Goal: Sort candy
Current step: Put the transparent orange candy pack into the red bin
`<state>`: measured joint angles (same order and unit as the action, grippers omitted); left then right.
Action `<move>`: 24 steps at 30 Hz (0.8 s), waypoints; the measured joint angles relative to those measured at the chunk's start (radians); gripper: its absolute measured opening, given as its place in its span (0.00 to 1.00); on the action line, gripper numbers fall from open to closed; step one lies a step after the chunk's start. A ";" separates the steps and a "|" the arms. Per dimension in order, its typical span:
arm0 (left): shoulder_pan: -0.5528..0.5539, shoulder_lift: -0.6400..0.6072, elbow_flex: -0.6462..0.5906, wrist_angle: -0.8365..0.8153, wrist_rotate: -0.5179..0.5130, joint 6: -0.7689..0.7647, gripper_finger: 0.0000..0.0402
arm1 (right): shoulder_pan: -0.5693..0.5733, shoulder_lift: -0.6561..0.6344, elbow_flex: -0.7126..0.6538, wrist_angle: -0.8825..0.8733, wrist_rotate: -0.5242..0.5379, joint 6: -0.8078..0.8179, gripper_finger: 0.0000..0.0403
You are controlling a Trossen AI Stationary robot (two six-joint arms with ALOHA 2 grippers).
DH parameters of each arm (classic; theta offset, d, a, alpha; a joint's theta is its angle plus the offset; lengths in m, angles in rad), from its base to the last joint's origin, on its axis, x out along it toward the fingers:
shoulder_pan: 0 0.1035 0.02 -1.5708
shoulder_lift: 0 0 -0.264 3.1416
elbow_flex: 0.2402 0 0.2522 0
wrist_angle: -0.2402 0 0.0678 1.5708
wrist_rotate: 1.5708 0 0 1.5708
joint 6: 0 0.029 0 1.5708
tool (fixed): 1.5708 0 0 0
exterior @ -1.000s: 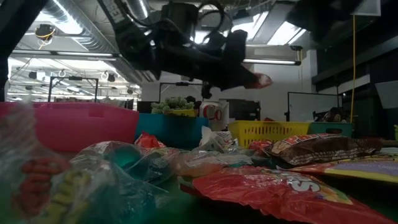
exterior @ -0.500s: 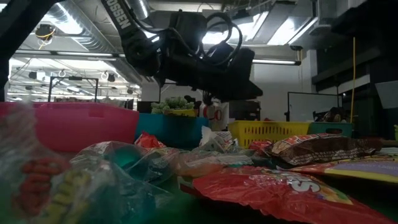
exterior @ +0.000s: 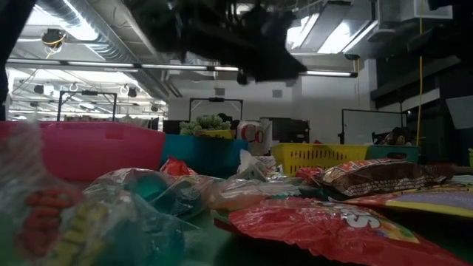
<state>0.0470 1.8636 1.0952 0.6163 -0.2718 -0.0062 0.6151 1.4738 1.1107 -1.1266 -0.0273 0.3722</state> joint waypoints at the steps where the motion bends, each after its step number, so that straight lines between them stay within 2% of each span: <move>1: -0.006 -0.036 0.000 -0.051 0.003 -0.009 0.31 | 0.001 0.000 0.000 -0.001 0.000 -0.014 0.49; 9: -0.093 -0.291 0.000 -0.440 0.004 -0.097 0.31 | 0.001 0.000 -0.005 0.000 0.001 -0.072 0.49; 14: -0.192 -0.365 0.000 -0.593 0.004 -0.177 0.31 | 0.042 0.000 -0.044 0.001 0.005 -0.068 0.49; 17: -0.261 -0.368 0.000 -0.619 0.005 -0.177 0.31 | 0.105 0.000 -0.064 0.001 0.006 -0.063 0.49; 24: -0.358 -0.344 -0.001 -0.614 -0.028 -0.229 0.31 | 0.216 0.000 -0.066 0.020 0.165 -0.064 0.49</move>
<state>-0.3106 1.5196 1.0945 0.0023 -0.3003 -0.2350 0.8309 1.4734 1.0451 -1.1068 0.1373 0.3087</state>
